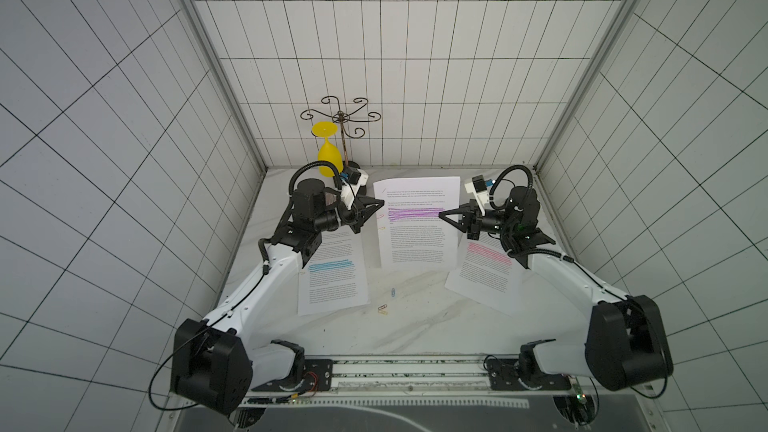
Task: Unclip the paperclips from the documents
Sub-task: Remove the paper clip from the document, then place the paper clip at the center of the board.
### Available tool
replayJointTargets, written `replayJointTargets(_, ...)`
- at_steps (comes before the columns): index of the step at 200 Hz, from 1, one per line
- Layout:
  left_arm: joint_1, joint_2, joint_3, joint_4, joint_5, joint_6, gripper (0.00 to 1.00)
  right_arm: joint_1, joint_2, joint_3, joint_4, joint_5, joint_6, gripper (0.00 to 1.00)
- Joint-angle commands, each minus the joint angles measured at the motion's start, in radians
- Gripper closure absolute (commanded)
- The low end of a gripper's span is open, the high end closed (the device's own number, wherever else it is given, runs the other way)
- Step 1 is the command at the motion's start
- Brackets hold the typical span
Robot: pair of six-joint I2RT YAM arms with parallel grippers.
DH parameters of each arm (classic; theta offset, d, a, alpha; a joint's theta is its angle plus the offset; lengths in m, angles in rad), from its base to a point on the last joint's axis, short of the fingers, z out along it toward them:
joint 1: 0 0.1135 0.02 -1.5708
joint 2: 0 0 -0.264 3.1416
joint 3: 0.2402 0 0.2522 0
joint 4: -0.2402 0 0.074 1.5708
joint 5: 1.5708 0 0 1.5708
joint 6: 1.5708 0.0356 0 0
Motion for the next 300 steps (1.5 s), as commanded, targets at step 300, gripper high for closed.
replayJointTargets(300, -0.363, 0.232, -0.290, -0.399, -0.331, -0.380, 0.81, -0.061, 0.033, 0.247, -0.577, 0.362, -0.234, 1.00)
